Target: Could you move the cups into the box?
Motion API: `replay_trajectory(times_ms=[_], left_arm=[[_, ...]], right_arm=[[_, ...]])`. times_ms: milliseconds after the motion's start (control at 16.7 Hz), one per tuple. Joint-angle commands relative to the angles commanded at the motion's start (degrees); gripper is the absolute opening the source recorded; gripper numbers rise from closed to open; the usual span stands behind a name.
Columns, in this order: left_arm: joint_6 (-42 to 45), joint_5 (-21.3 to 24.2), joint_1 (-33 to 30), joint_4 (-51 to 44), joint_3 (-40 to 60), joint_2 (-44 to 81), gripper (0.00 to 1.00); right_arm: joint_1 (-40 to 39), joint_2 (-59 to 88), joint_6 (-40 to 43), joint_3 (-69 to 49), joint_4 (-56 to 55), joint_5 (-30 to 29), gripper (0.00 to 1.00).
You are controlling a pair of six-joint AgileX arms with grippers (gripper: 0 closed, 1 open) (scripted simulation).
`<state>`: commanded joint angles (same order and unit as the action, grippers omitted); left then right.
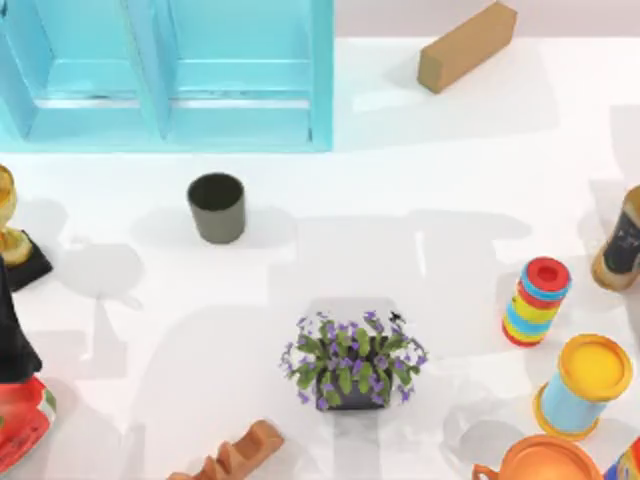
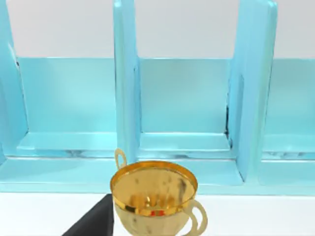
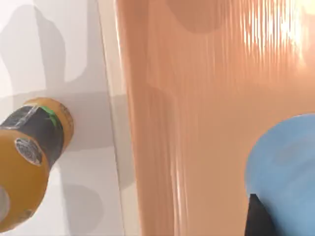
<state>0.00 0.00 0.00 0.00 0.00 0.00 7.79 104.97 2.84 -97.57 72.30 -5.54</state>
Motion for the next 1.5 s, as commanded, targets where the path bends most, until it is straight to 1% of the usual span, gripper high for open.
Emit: replay_trajectory(times_ms=[300,540,960,1320,1500], left_arm=[[0.00,0.00,0.00,0.00,0.00,0.00,1.00],[0.00,0.00,0.00,0.00,0.00,0.00,1.00],[0.00,0.00,0.00,0.00,0.00,0.00,1.00],[0.00,0.00,0.00,0.00,0.00,0.00,1.00],[0.00,0.00,0.00,0.00,0.00,0.00,1.00]], right_arm=[[12.35,-16.22,14.74,17.45,3.75,1.59,0.00],[17.23,-23.33,21.72,25.41,6.02,2.68,0.00],[17.46,-23.49,22.54,26.92,5.16,2.72,0.00],[19.42,-22.27,24.25,37.31,-6.93,2.86,0.00],[19.77,-22.04,24.58,39.04,-8.66,2.88,0.00]])
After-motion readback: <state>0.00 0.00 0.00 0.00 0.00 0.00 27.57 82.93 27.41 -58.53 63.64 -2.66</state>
